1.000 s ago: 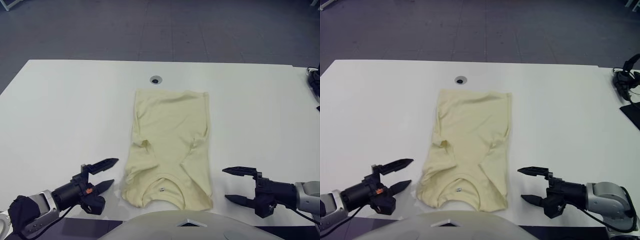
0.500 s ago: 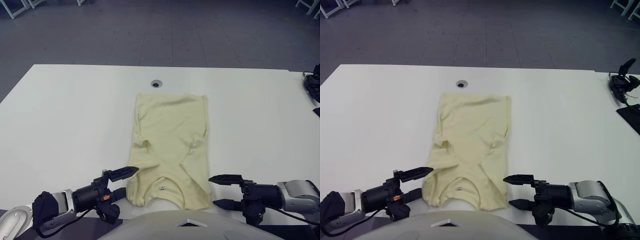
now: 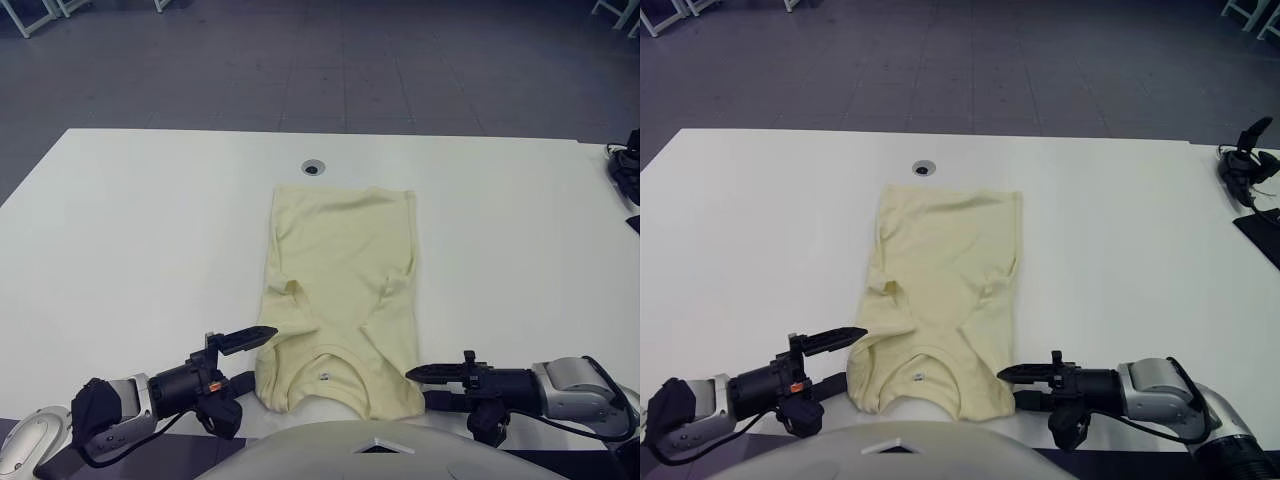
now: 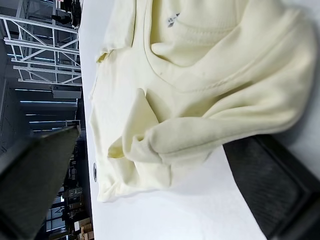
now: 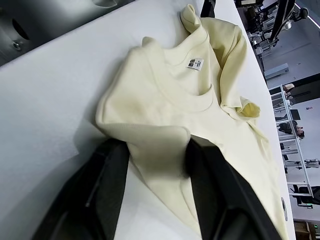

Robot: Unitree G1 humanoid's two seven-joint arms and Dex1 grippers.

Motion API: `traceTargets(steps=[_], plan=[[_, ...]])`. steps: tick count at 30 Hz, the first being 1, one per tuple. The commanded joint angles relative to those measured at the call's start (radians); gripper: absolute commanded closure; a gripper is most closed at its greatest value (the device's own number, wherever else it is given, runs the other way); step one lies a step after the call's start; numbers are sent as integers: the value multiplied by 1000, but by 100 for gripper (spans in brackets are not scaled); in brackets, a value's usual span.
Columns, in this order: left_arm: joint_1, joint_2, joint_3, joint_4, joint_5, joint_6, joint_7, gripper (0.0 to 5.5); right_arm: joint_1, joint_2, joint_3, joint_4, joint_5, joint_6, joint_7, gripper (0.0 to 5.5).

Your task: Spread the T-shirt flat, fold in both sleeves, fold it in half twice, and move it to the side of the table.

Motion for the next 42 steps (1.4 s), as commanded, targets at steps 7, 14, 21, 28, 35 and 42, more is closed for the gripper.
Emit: traceTargets(steps=[7,14,21,28,35,42], plan=[[8,26,-100,88,80,74,-111,222,-14,-45,64,5,11,51,-29,505],[8,45,-111,114,82,83,-105,366,-15,-59,85,-1,23,73,-38,550],[68,75,-94,97,-40,127,-149,490,42,-143,186,-83,300,319,95,550],[214,149,-23,-39,-423,276,-321,550,110,-298,143,-328,867,801,348,550],[428,226,149,-295,-861,469,-568,550,177,-364,-29,-465,1215,1126,565,550],[660,158,502,-429,-1164,598,-892,550,370,-321,-300,-545,1330,1277,677,550]])
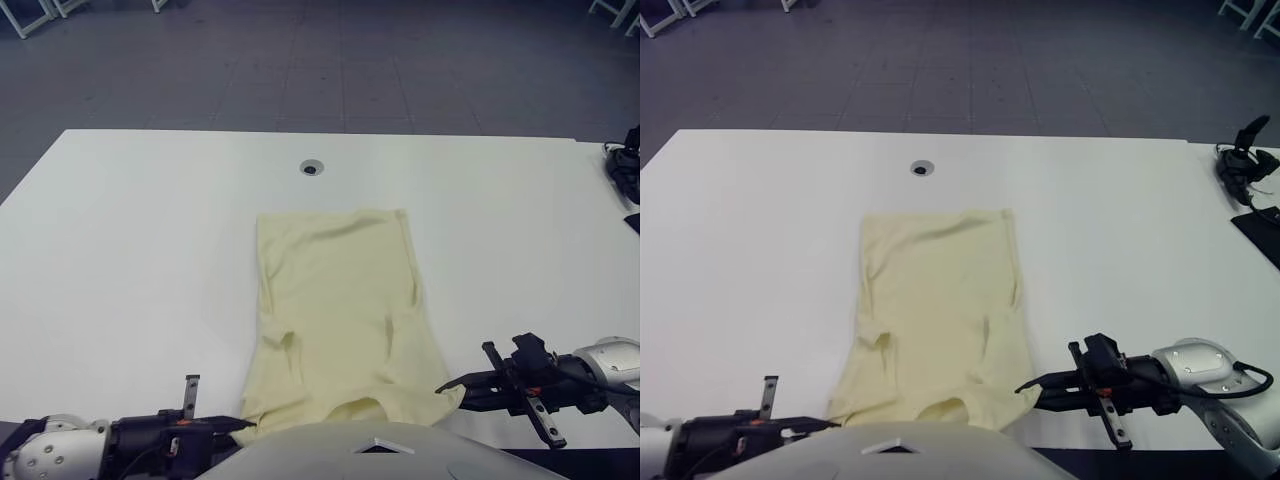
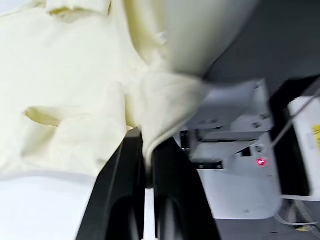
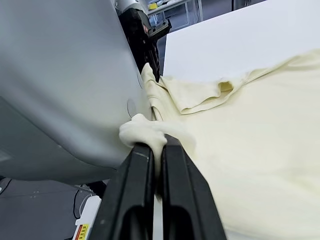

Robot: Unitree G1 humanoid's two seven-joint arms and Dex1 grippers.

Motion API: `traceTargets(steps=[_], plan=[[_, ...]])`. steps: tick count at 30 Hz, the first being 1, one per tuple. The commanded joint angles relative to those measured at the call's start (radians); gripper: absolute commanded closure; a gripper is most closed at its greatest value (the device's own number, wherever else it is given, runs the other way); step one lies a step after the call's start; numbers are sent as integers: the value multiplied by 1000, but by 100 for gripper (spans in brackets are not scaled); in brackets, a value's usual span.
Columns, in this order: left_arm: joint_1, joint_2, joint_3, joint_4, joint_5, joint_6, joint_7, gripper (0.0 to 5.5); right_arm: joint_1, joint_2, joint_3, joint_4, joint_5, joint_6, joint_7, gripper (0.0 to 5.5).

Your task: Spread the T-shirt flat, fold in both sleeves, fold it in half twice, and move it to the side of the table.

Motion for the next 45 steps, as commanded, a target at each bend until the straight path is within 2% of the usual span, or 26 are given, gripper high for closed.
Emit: traceTargets(steps=[1,3,6,9,12,17,23,29,38,39,40,41,45], plan=[[51,-37,167,-28,-125,63,-164,550,106,39,-147,-35,19,72,55,550],[10,-40,196,-23,-147,91,-203,550,95,61,-175,-34,15,105,70,550],[-159,-2,179,7,-166,151,-204,550,1,109,-171,-16,-26,137,59,550],[-407,44,101,73,-148,203,-171,550,-153,156,-155,36,-87,153,28,550],[-705,56,-46,149,-129,249,-143,550,-346,213,-125,122,-147,172,-20,550],[-1151,-44,-295,298,-37,318,-142,550,-647,300,-50,315,-293,166,-47,550],[-1452,-194,-429,597,134,263,-92,550,-906,453,30,589,-496,85,-97,550],[-1606,-334,-483,840,216,192,-47,550,-1059,584,61,849,-633,-24,-114,550],[-1649,-441,-506,994,271,141,-4,550,-1168,638,51,1108,-769,-127,-163,550],[-1653,-449,-505,1017,287,140,21,550,-1176,643,46,1130,-781,-134,-182,514],[-1664,-462,-501,1048,309,140,59,550,-1186,650,37,1152,-792,-140,-213,501],[-1680,-475,-497,1082,341,136,115,514,-1196,656,28,1173,-802,-148,-244,486],[-1756,-557,-417,1209,402,213,423,452,-1231,673,2,1286,-869,-193,-428,421]])
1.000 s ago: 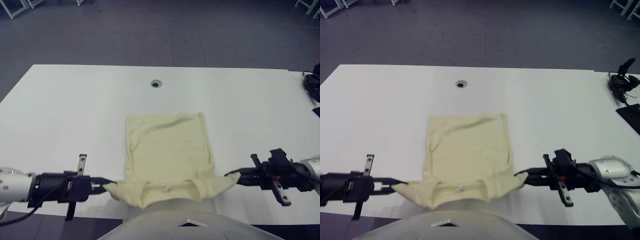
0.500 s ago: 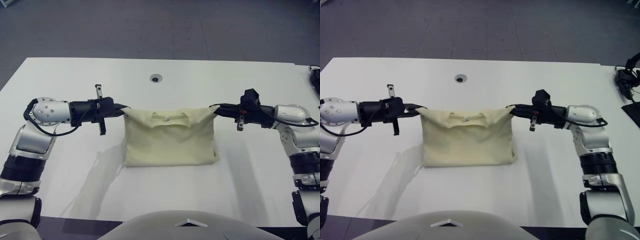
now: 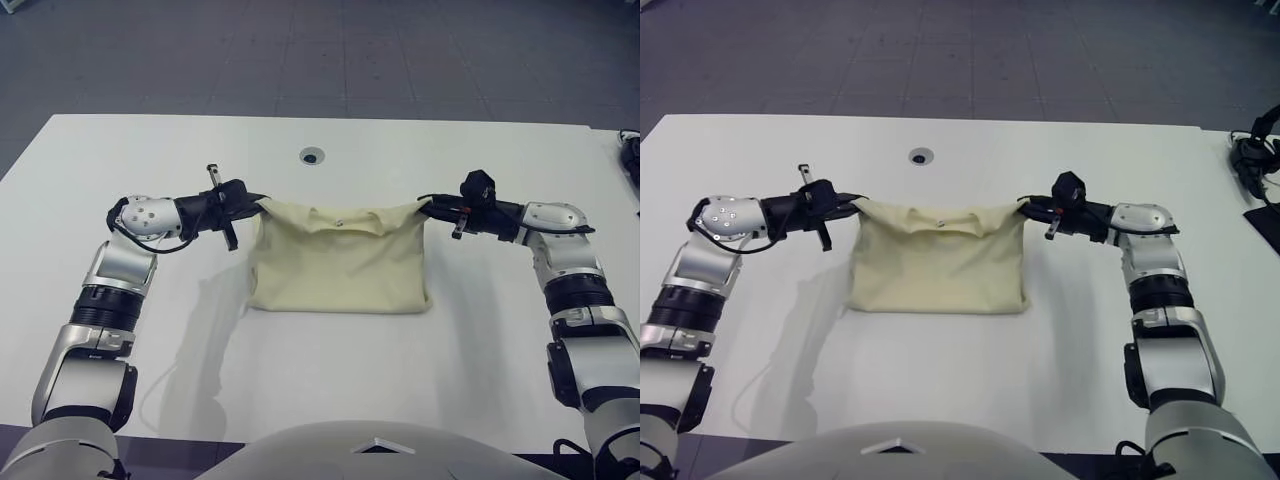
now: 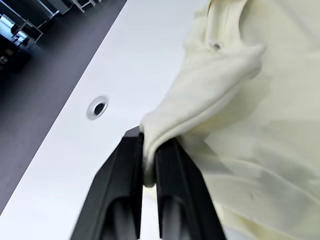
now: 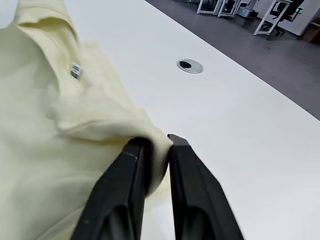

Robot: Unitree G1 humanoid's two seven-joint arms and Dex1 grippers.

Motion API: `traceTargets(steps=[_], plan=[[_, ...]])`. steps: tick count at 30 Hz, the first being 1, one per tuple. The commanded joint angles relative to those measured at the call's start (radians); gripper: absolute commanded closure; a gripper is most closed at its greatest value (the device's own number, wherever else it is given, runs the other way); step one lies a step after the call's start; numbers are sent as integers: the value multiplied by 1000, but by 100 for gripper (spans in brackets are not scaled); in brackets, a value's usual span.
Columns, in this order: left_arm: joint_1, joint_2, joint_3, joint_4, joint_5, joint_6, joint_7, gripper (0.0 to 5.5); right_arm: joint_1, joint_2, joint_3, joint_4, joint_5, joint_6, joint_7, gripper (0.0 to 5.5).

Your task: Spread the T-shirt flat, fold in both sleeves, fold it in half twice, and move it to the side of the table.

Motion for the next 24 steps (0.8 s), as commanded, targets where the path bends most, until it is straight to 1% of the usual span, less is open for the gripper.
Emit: traceTargets(steps=[1,2,4,6,8,12,15,17,21,24], plan=[[-97,-83,102,120,33,102,286,433,-48,9,-19,118,-86,-41,-184,402],[-102,-96,120,138,24,125,320,415,-48,9,-17,139,-106,-60,-220,385],[-89,-109,131,152,10,155,331,386,-46,13,-20,159,-133,-109,-279,358],[-52,-107,132,123,-10,158,294,346,-40,24,-31,155,-140,-147,-310,319],[-3,-99,156,56,-42,166,272,310,-32,33,-19,133,-161,-187,-327,285],[58,-85,199,-28,-72,181,278,247,-8,70,26,21,-188,-269,-304,225],[74,-90,225,-67,-79,190,303,198,-3,105,74,-66,-213,-293,-281,178],[90,-97,248,-120,-92,197,320,157,-27,124,126,-60,-272,-304,-283,139],[133,-95,275,-242,-76,193,368,92,-109,128,300,79,-529,-385,-367,76],[174,-83,270,-328,-64,199,374,52,-148,98,427,158,-721,-417,-445,39]])
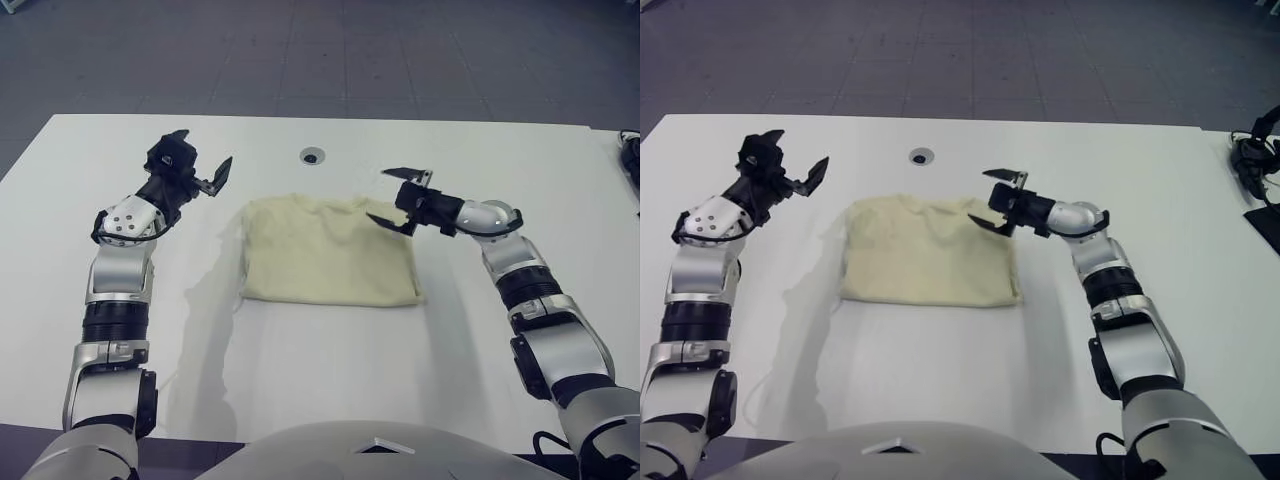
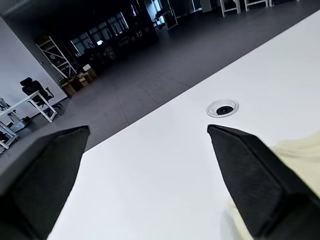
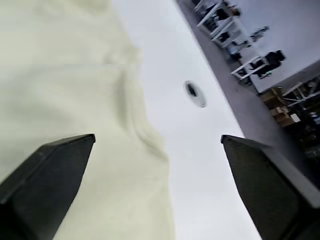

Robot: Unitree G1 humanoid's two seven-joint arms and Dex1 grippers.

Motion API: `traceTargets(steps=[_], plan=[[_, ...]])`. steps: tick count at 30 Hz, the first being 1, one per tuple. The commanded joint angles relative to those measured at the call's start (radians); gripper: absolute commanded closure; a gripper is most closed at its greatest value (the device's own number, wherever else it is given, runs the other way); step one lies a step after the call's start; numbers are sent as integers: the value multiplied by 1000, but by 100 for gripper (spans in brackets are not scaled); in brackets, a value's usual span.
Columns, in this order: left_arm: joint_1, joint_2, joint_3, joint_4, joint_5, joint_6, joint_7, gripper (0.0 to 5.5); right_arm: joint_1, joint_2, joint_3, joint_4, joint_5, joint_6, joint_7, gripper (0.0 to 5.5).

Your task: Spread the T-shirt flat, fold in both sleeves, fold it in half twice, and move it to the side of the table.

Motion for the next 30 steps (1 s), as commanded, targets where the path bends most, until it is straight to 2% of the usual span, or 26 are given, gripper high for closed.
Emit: traceTargets(steps=[1,2,6,9,13,16,23,30], plan=[[68,23,5,-132,24,18,8,36,-67,-61,166,101,-250,-39,-95,26],[85,27,9,-167,25,24,8,14,-74,-86,190,117,-288,-44,-111,10],[154,37,30,-293,21,58,7,12,-58,-214,229,120,-349,-67,-125,10],[195,37,32,-367,23,80,11,12,15,-328,222,30,-328,-93,-67,10],[243,29,18,-440,22,101,7,12,286,-495,185,-349,-80,-79,152,10],[269,22,4,-479,21,113,6,12,457,-570,187,-657,92,-8,236,10],[272,14,-30,-516,12,138,-3,12,571,-507,243,-918,80,61,254,10],[303,-10,-75,-515,34,140,-3,12,550,-330,262,-865,-18,10,119,10]])
